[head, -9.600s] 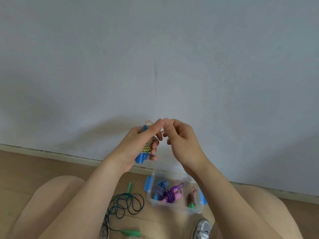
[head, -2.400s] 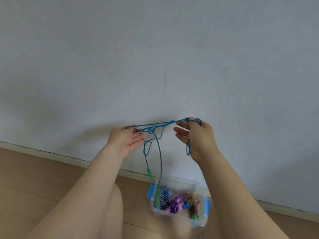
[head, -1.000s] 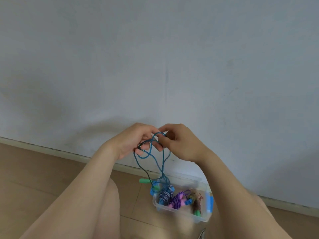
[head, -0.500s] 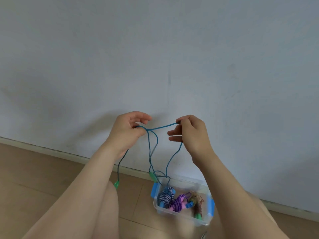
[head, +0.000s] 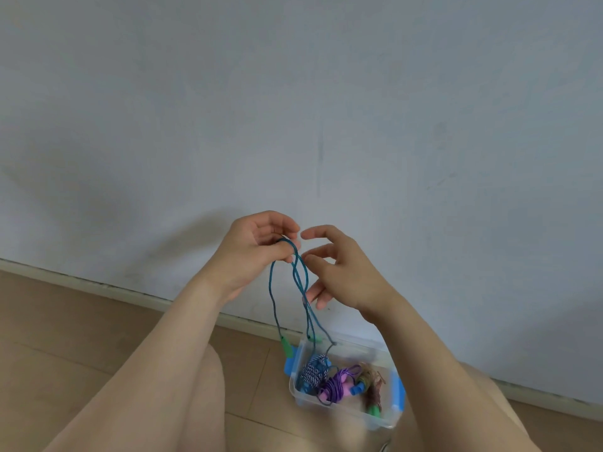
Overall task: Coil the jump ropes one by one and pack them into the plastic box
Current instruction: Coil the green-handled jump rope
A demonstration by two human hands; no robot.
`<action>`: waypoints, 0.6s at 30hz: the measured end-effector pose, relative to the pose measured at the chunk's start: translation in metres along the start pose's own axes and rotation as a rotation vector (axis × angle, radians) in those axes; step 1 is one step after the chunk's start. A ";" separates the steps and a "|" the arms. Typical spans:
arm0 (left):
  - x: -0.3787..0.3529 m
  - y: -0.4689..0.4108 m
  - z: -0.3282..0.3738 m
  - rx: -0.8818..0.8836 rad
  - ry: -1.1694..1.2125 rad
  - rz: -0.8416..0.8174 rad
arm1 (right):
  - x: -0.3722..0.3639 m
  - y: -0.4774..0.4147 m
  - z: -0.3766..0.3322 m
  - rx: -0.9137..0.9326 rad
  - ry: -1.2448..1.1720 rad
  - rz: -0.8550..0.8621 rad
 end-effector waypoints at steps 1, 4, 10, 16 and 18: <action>-0.002 0.000 0.000 -0.003 0.042 -0.019 | -0.003 0.000 -0.002 0.024 0.000 -0.033; -0.003 -0.001 -0.002 0.016 0.150 -0.019 | -0.004 0.000 -0.008 0.057 0.014 -0.037; -0.002 -0.002 -0.005 0.076 0.198 -0.006 | -0.002 -0.001 -0.013 0.128 0.083 -0.010; -0.007 0.002 -0.011 0.173 0.167 -0.070 | 0.007 -0.005 -0.010 0.145 0.201 0.095; -0.007 0.005 -0.016 0.243 0.008 -0.077 | 0.016 -0.004 -0.012 0.151 0.102 0.188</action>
Point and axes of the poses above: each hand's wrist, its own y-axis away from the middle knuckle, its own x-axis out of the back of the hand, z = x × y, the point moved 9 cm from there along -y, towards the middle knuckle, and after that the axes turned 6 degrees about -z, right-handed, at the moved point
